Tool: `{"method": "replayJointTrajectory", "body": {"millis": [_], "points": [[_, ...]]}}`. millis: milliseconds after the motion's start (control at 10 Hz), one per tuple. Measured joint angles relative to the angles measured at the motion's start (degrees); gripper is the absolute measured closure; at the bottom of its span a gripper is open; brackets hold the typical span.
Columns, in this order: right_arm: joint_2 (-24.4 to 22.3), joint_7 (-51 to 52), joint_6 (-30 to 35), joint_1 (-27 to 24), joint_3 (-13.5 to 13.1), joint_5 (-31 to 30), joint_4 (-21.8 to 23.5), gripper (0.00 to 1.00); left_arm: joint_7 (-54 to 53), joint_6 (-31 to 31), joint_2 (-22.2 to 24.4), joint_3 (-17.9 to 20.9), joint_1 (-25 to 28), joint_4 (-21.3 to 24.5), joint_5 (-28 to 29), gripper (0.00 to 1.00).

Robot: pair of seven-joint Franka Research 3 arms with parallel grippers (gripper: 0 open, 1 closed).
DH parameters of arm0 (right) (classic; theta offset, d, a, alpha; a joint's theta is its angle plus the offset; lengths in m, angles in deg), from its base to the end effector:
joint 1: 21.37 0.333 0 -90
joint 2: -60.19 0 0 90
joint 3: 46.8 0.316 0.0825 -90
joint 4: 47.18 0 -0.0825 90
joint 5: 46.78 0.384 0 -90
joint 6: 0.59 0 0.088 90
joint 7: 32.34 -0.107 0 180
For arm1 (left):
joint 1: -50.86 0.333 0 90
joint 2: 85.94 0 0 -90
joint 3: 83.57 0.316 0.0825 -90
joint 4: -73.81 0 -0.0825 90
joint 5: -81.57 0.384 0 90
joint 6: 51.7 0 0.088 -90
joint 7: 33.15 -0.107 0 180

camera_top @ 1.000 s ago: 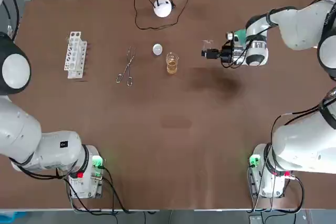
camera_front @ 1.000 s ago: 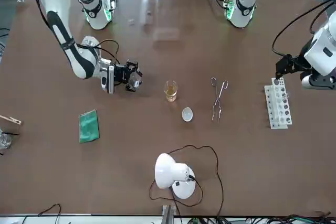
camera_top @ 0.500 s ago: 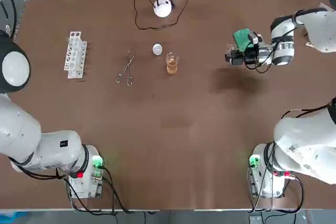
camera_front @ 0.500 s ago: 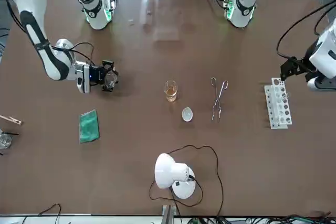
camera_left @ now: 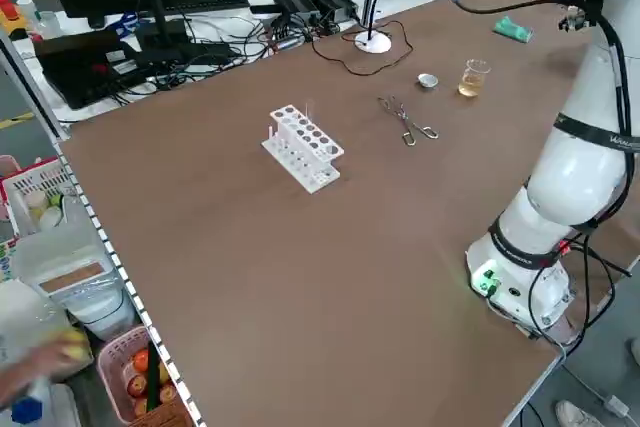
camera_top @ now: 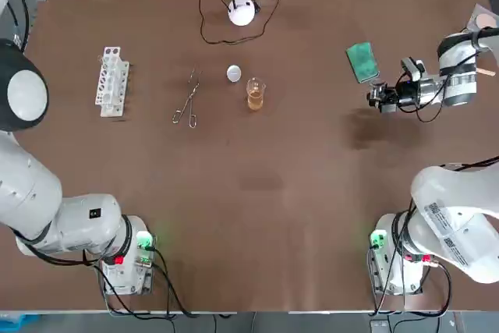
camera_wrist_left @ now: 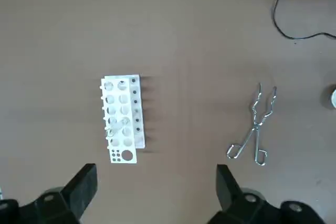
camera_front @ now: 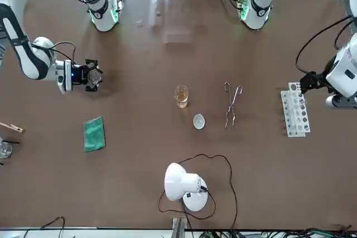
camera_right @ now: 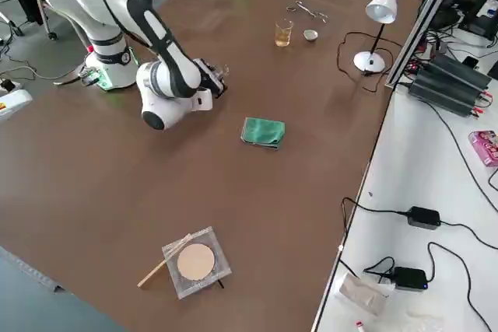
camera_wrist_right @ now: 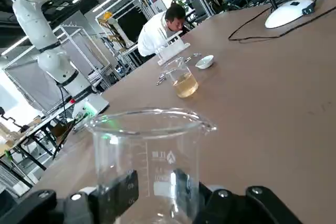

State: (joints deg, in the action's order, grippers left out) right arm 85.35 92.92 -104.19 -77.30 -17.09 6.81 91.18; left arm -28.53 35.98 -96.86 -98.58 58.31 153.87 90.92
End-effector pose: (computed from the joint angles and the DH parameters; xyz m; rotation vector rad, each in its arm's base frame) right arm 0.3948 -0.0941 0.1574 -1.6322 -0.9198 -0.7192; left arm 0.6053 -0.0464 0.5958 -3.0214 0.0689 0.0590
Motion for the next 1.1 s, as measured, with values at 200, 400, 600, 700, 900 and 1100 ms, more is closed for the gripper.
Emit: {"method": "replayJointTrajectory", "body": {"millis": [200, 400, 600, 700, 900, 1100], "points": [[3.28, 6.29, -0.01, -0.4, -3.01, -2.2, -1.9, 0.62, -0.29, 0.19, 0.05, 0.07, 0.01, -0.41, 0.13, 0.0], [5.87, 10.53, 0.0, -0.42, -5.06, -3.8, -3.96, 0.62, -1.7, 0.26, 1.25, 2.56, -0.87, -1.34, -4.6, 0.0], [8.57, 14.07, 0.95, -0.42, -5.69, -4.32, -5.95, 0.62, -9.8, 0.16, 3.71, 10.42, -4.56, -1.53, -9.03, 0.0], [9.64, 15.74, 2.22, -0.41, -6.02, -4.55, -6.74, 0.62, -11.37, 0.08, 4.37, 11.26, -4.71, -1.53, -9.33, 0.0], [11.09, 20.81, 3.12, -0.42, -6.69, -5.11, -8.1, 0.62, -11.47, 0.07, 4.38, 10.67, -5.07, -1.36, -9.37, 0.0], [12.85, 24.35, 3.16, -0.41, -7.1, -5.46, -9.56, 0.62, -11.47, 0.07, 4.21, 10.43, -5.4, -1.24, -9.37, 0.0]]}}
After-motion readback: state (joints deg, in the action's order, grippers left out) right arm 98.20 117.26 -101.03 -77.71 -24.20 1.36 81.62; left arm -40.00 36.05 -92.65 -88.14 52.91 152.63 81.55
